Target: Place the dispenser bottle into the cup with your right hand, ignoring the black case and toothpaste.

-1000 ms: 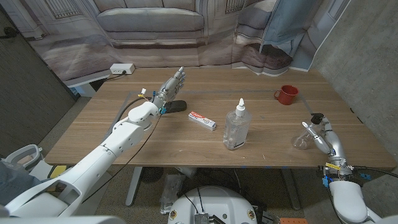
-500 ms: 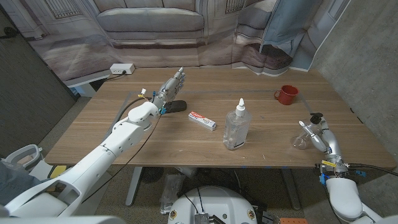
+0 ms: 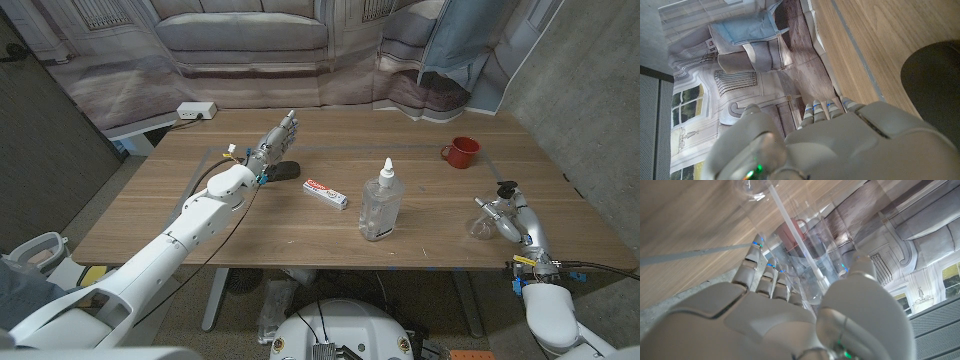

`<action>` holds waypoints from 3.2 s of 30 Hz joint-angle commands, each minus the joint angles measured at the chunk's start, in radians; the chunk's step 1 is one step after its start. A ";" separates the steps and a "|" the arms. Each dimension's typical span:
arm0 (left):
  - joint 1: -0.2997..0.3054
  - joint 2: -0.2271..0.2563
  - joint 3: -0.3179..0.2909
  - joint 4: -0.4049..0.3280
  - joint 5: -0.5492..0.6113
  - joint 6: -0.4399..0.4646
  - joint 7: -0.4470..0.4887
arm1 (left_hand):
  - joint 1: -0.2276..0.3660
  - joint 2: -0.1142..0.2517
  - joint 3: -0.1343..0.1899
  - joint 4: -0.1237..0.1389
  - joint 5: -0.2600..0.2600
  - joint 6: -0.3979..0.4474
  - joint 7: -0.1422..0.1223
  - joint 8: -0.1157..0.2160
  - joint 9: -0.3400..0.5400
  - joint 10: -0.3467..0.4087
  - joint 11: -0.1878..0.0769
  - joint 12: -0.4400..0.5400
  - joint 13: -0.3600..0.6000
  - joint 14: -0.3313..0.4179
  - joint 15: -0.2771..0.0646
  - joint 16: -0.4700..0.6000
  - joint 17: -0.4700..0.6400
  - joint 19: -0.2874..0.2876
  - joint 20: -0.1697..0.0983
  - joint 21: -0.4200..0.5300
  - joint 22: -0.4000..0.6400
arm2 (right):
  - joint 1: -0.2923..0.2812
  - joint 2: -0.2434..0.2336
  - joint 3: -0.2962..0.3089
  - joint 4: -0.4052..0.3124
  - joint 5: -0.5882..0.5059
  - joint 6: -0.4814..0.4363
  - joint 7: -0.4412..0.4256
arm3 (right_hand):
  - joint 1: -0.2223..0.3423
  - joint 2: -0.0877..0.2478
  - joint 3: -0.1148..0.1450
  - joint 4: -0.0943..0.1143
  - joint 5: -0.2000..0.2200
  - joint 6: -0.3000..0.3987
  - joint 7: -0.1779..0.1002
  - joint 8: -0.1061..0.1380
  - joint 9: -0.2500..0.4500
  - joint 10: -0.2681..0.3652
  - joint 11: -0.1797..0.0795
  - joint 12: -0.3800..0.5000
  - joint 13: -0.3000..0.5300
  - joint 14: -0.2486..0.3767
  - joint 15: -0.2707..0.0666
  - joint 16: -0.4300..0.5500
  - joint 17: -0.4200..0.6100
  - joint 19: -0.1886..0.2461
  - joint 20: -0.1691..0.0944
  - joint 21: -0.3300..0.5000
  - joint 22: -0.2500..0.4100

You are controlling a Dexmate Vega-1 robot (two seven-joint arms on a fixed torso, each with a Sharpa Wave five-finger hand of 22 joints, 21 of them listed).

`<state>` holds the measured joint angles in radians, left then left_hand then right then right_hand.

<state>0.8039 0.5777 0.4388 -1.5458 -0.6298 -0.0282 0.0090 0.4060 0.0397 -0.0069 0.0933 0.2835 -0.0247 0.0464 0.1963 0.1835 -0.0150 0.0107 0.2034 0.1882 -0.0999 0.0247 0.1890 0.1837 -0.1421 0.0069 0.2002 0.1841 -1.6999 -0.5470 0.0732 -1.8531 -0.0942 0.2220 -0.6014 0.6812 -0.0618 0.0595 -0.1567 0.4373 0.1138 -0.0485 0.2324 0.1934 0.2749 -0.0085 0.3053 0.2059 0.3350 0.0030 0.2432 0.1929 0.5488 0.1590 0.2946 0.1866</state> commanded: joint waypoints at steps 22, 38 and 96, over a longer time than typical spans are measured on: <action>-0.026 -0.020 0.009 0.052 -0.003 -0.013 -0.028 | 0.006 0.010 -0.011 0.001 -0.003 0.008 -0.001 0.006 0.006 0.003 -0.003 0.006 0.004 -0.005 -0.003 -0.001 0.002 -0.011 0.006 0.000 0.001 | 0.011 0.024 -0.042 -0.043 -0.062 -0.112 -0.154 | 0.231 0.097 0.066 0.018 -0.077 0.344 -0.081 0.109 0.038 0.337 -0.115 0.145 0.042 0.484 -0.184 0.120 0.060 0.361 -0.303 0.146 0.028; -0.025 -0.014 -0.001 0.058 -0.010 -0.027 -0.042 | 0.006 0.011 -0.013 0.001 -0.003 0.011 0.001 0.006 0.006 0.005 -0.003 0.007 0.004 -0.004 -0.005 0.000 0.002 -0.011 0.006 0.001 0.001 | 0.028 0.035 -0.059 -0.043 -0.088 -0.094 -0.205 | 0.244 0.114 0.069 0.022 -0.100 0.435 -0.092 0.153 0.053 0.372 -0.122 0.155 0.041 0.508 -0.202 0.113 0.070 0.375 -0.315 0.161 0.028; 0.011 0.022 -0.038 0.023 -0.028 -0.030 -0.021 | 0.012 0.018 -0.022 0.000 -0.004 0.014 0.005 0.005 0.006 0.006 -0.002 0.006 0.005 -0.002 -0.001 0.001 0.002 -0.001 -0.004 0.008 0.002 | 0.124 -0.065 -0.044 -0.154 -0.083 -0.214 -0.061 | 0.256 0.138 0.070 0.028 -0.162 0.499 -0.077 0.200 0.086 0.443 -0.110 0.144 0.008 0.524 -0.209 0.089 0.087 0.362 -0.344 0.170 0.021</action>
<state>0.8070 0.5921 0.4048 -1.5015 -0.6612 -0.0654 -0.0285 0.4153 0.0490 -0.0221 0.0923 0.2835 -0.0139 0.0465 0.1963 0.1836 -0.0097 0.0053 0.2033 0.1882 -0.1011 0.0234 0.1890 0.1836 -0.1437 0.0085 0.2002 0.1836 -1.5844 -0.5981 0.0144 -2.0007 -0.1927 0.0093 -0.6846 0.8585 -0.0257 0.1049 -0.1453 0.2772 0.4829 -0.0280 0.4229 0.2767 0.6880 -0.0984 0.4449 0.2136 0.8507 -0.1070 0.3317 0.2769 0.8816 -0.0905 0.4591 0.2044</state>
